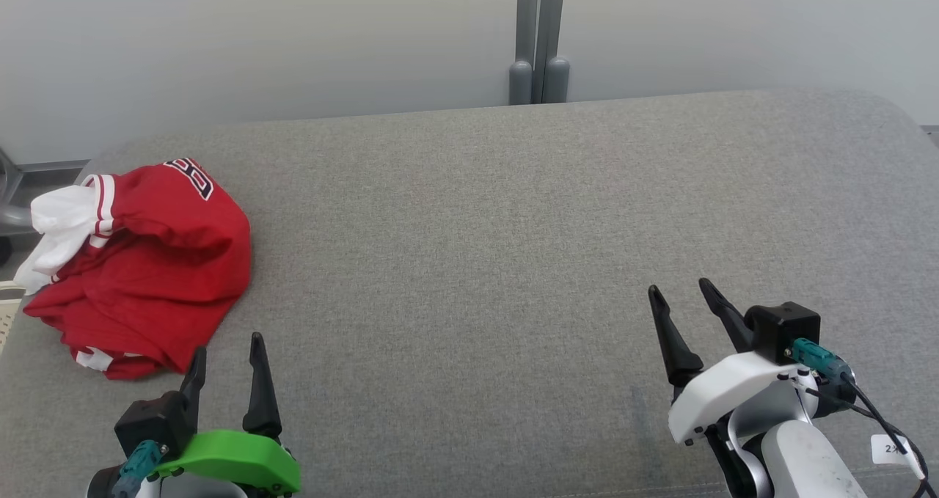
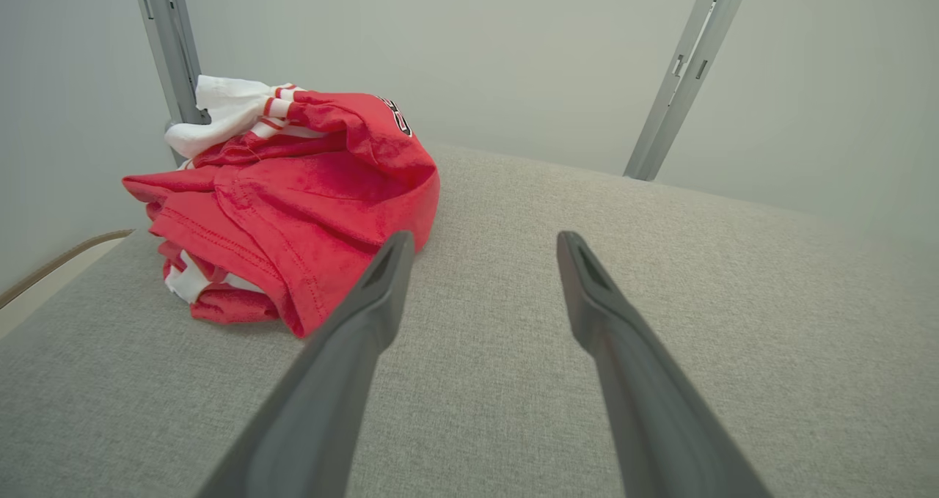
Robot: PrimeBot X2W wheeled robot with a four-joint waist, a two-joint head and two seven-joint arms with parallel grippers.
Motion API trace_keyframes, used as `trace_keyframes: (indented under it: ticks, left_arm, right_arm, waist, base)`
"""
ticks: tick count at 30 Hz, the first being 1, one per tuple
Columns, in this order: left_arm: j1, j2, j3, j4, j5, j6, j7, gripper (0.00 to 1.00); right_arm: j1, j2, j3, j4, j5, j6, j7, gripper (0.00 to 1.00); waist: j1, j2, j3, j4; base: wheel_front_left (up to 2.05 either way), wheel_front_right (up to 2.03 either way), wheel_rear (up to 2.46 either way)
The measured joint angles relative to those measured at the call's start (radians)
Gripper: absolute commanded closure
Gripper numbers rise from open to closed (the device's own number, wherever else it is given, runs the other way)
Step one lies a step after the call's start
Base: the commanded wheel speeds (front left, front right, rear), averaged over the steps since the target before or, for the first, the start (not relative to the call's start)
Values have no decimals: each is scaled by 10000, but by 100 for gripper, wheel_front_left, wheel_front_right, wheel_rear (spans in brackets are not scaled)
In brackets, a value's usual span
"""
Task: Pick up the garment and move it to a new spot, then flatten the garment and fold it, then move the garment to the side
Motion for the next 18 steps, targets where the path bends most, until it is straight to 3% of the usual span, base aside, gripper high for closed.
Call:
trace_keyframes:
  ticks: [18]
  left_arm:
    - [360, 186, 180, -581, 1014, 274, -88, 0]
  right_arm:
    - [82, -17, 29, -301, -846, 0, -508, 0]
  waist:
    - [0, 0, -39, -45]
  base:
    - [0, 0, 0]
